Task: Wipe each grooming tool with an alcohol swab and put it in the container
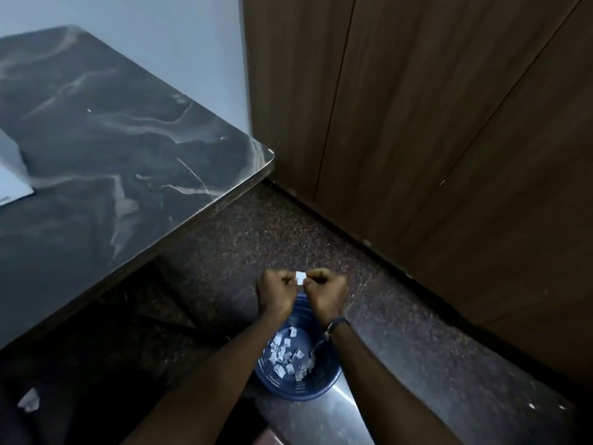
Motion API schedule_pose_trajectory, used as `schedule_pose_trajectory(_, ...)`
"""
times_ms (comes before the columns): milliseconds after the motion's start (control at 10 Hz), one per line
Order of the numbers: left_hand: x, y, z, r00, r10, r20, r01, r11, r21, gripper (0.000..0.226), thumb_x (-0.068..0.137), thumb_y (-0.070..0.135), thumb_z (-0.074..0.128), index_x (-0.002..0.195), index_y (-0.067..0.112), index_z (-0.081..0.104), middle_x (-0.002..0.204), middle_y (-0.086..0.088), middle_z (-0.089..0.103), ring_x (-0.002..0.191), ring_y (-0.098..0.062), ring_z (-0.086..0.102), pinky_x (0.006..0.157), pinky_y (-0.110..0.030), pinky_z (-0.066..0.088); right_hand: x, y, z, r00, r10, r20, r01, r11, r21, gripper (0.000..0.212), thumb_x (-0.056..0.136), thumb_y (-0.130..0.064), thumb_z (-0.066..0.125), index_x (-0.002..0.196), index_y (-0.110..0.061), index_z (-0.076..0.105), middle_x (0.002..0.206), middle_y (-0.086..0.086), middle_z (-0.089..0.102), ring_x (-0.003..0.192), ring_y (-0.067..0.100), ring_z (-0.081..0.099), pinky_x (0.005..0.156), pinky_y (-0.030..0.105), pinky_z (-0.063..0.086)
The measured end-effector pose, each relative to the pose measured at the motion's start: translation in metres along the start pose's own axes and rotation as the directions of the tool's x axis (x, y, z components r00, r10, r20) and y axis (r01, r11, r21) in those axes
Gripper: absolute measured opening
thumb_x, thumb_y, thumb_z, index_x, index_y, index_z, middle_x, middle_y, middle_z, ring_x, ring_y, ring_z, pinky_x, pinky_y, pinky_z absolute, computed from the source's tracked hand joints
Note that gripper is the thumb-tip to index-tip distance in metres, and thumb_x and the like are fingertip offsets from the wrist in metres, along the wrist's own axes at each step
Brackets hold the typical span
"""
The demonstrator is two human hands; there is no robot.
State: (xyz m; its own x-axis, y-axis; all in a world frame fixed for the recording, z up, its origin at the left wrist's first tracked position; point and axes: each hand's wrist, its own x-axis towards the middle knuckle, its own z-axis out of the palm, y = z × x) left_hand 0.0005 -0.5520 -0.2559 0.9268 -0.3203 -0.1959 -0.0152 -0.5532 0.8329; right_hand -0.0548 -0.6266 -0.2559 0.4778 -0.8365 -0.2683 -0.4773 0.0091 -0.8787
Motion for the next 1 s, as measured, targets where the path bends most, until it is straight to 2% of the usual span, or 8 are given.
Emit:
schedule_pose_trajectory(100,0.007,-0.039,0.017,0.992,-0.115,0.058,0.111,0.991,0.068,0.010,0.076,0.003,0.066,0.073,0.003,0.076,0.081,-0.022,0.072,0.076,-0.019,0.071,0.070,-0.039,0.057,-0.004,0.030,0.008,0.998,0.042,0.040,-0.039,0.997,-0.074,0.010,0.075,-0.002,0.069,0.080,-0.007,0.076,0.073,0.001,0.069,0.072,0.012,0.063,0.068,0.022,0.045)
schedule_pose_trajectory(300,0.012,-0.067,0.033,0.968,-0.176,0.179,0.165,0.984,0.074,0.013,0.073,-0.006,0.067,0.068,0.002,0.075,0.062,-0.011,0.069,0.069,-0.013,0.066,0.064,-0.036,0.059,0.001,0.055,0.015,0.995,0.076,0.067,-0.062,0.981,-0.182,0.011,0.074,-0.001,0.066,0.076,-0.006,0.075,0.073,0.005,0.072,0.067,0.013,0.062,0.063,0.022,0.041)
schedule_pose_trajectory(400,0.014,-0.073,0.038,0.935,-0.265,0.237,0.247,0.963,0.105,0.015,0.072,-0.006,0.062,0.071,0.003,0.075,0.071,-0.008,0.071,0.074,-0.014,0.064,0.067,-0.028,0.052,0.007,0.062,0.016,0.992,0.096,0.082,-0.074,0.968,-0.239,0.009,0.073,-0.003,0.064,0.074,-0.005,0.073,0.072,0.006,0.070,0.066,0.014,0.059,0.060,0.023,0.038)
schedule_pose_trajectory(500,0.016,-0.086,0.045,0.910,-0.308,0.279,0.298,0.951,0.081,0.028,0.072,-0.007,0.053,0.054,0.014,0.059,0.067,-0.007,0.063,0.080,-0.017,0.061,0.067,-0.028,0.046,0.014,0.074,0.017,0.981,0.175,0.083,-0.144,0.944,-0.296,0.009,0.071,-0.007,0.065,0.077,-0.007,0.072,0.073,0.006,0.067,0.072,0.016,0.059,0.062,0.024,0.039)
schedule_pose_trajectory(600,0.011,-0.086,0.040,0.906,-0.313,0.284,0.302,0.950,0.085,0.034,0.074,-0.010,0.049,0.050,0.015,0.051,0.067,-0.004,0.058,0.081,-0.014,0.057,0.065,-0.023,0.038,0.016,0.085,0.014,0.971,0.229,0.067,-0.191,0.913,-0.359,0.014,0.073,-0.006,0.068,0.086,-0.007,0.073,0.086,0.012,0.073,0.085,0.024,0.068,0.070,0.029,0.048)
schedule_pose_trajectory(700,0.009,-0.087,0.036,0.926,-0.289,0.243,0.294,0.956,0.017,0.023,0.079,-0.014,0.044,0.077,-0.014,0.068,0.094,-0.024,0.072,0.093,-0.027,0.066,0.062,-0.025,0.045,0.015,0.097,0.006,0.969,0.239,0.066,-0.195,0.901,-0.387,0.016,0.074,-0.003,0.069,0.089,-0.006,0.074,0.095,0.016,0.074,0.094,0.029,0.068,0.078,0.028,0.049)
schedule_pose_trajectory(800,0.007,-0.091,0.030,0.935,-0.270,0.230,0.277,0.961,0.004,0.019,0.078,-0.014,0.050,0.083,-0.015,0.068,0.094,-0.028,0.071,0.093,-0.032,0.068,0.068,-0.035,0.053,0.009,0.105,-0.002,0.958,0.280,0.068,-0.233,0.891,-0.390,0.015,0.075,-0.004,0.068,0.088,-0.009,0.074,0.098,0.016,0.073,0.098,0.030,0.067,0.082,0.030,0.050)
schedule_pose_trajectory(1000,0.001,-0.105,0.017,0.946,-0.236,0.220,0.222,0.971,0.086,0.013,0.077,-0.003,0.063,0.084,0.002,0.074,0.084,-0.014,0.075,0.085,-0.027,0.071,0.079,-0.036,0.059,0.000,0.109,-0.004,0.970,0.226,0.093,-0.182,0.922,-0.341,0.013,0.081,-0.009,0.062,0.073,-0.009,0.072,0.075,0.011,0.069,0.082,0.028,0.067,0.069,0.025,0.042)
